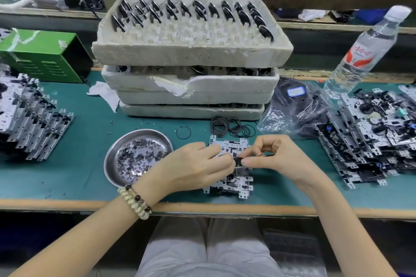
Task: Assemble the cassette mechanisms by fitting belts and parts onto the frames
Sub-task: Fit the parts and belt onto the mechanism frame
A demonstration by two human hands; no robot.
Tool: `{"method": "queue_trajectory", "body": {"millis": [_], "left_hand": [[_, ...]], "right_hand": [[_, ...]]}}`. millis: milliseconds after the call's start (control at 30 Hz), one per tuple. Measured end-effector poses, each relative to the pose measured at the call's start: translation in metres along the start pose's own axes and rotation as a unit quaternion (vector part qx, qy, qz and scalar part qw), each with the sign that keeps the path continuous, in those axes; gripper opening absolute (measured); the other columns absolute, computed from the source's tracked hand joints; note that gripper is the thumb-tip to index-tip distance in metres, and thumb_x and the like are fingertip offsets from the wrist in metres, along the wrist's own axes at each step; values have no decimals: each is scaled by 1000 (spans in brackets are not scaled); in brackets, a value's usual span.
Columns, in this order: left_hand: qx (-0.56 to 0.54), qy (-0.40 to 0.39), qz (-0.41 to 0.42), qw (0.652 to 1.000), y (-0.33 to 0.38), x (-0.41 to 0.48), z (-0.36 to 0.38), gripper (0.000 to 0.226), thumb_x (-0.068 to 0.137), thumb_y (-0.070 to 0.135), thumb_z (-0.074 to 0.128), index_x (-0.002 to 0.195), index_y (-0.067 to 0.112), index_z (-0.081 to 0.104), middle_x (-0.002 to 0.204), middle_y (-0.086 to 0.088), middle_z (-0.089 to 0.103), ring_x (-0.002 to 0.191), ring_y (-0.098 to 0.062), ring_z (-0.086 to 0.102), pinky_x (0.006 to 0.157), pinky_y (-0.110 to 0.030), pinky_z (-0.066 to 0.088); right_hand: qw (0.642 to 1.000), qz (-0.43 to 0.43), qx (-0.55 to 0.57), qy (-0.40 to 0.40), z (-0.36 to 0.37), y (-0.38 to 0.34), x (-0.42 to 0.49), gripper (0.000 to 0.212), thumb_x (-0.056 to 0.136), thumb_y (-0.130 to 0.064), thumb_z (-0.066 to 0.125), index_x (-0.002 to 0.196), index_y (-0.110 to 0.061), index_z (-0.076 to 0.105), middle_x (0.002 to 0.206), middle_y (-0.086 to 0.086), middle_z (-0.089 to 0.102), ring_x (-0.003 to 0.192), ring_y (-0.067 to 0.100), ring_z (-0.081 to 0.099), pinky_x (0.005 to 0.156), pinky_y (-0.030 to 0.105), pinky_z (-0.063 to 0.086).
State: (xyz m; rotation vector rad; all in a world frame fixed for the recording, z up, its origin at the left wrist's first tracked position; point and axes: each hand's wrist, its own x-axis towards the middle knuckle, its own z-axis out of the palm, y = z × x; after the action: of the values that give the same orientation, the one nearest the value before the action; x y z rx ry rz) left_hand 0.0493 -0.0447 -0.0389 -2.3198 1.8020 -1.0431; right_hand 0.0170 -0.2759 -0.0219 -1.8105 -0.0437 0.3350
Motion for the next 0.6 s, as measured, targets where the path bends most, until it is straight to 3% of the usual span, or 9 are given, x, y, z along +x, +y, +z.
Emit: {"method": "queue_trajectory", "body": {"millis": [267, 300, 400, 500, 600], "left_hand": [[-18, 8, -12, 1000, 2, 0, 4, 12, 94, 4, 62, 89, 11, 71, 83, 2, 64, 63, -17, 49, 49, -28, 38], [-38, 16, -20, 999, 1, 1, 4, 12, 94, 6, 62, 88, 11, 71, 84, 1, 65, 64, -18, 51, 50, -29, 40], [-173, 23, -109, 979, -3, 2, 4, 23, 97, 21, 56, 88, 7, 73, 92, -6, 68, 83, -25, 57, 67, -32, 47], [-249, -35, -219, 943, -7, 3, 6, 34, 102, 28, 45, 98, 6, 71, 102, -5, 67, 102, -24, 55, 87, -34, 46], [-281, -103, -277, 913, -9, 5, 10, 28, 104, 26, 45, 106, 8, 67, 108, -3, 65, 103, -22, 58, 91, -40, 47]], "right_hand": [[1000, -7, 10, 1, -1, 6, 1, 37, 64, -20, 90, 60, -20, 54, 91, 6, 77, 88, 26, 63, 93, 55, 46], [1000, -19, 8, 1, -2, 8, 0, 37, 65, -16, 90, 60, -20, 54, 91, 5, 77, 89, 23, 66, 89, 50, 48], [994, -95, -49, 33, 0, 14, -11, 37, 58, -28, 92, 60, -25, 55, 88, -5, 76, 89, 12, 65, 80, 17, 44], [975, -150, -120, 112, 10, 23, -24, 37, 57, -38, 90, 60, -28, 55, 84, -7, 74, 92, 5, 62, 77, 10, 40], [960, -169, -158, 160, 24, 33, -31, 36, 58, -32, 90, 59, -28, 55, 81, -4, 69, 94, 0, 66, 76, 11, 45]]}}
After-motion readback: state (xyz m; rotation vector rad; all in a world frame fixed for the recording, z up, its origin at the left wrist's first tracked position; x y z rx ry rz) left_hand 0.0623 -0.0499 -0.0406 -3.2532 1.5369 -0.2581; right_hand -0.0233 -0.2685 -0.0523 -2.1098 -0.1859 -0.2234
